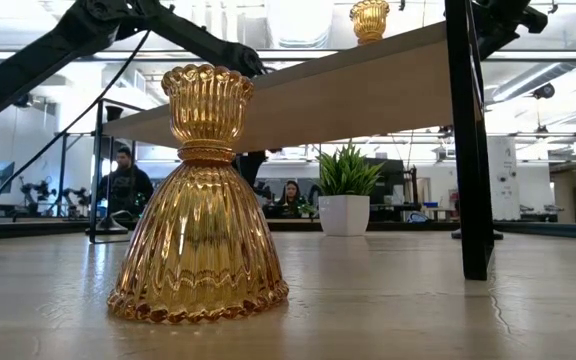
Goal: Pick & Place candle stick holders
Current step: Put the orange candle holder on the shelf
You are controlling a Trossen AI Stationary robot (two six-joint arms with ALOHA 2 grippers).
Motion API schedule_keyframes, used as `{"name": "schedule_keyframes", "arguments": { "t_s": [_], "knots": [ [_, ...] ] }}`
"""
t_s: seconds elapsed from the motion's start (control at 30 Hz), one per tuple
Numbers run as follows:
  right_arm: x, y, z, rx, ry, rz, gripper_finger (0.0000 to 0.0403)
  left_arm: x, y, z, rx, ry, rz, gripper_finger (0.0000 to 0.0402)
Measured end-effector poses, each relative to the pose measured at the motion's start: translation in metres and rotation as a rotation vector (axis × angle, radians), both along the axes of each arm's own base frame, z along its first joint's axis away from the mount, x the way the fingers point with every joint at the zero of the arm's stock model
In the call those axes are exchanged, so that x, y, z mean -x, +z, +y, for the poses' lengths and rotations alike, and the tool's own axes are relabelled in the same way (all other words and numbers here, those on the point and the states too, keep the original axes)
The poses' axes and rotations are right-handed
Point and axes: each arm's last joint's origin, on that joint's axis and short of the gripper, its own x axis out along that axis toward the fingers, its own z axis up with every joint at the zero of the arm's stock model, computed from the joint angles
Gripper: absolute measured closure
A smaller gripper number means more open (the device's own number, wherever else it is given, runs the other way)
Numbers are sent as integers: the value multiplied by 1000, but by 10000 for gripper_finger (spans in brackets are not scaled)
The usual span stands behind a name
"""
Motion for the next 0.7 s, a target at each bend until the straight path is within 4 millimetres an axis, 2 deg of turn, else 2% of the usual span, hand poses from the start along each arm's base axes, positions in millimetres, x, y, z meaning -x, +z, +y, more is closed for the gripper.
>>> {"name": "schedule_keyframes", "arguments": {
  "t_s": [0.27, 0.37, 0.53, 0.7],
  "knots": [
    [0, 0, 0, 2, 4, 4, 316, -1, -13, 2, -55, 0, 20, 218],
    [0, 0, 0, 2, 4, 4, 321, 0, -13, 3, -84, -1, 39, 257],
    [0, 0, 0, 7, 17, 22, 328, 1, -12, 3, -106, -14, 53, 367],
    [0, 0, 0, 11, 27, 36, 325, 1, -12, 3, -108, -27, 55, 368]
  ]
}}
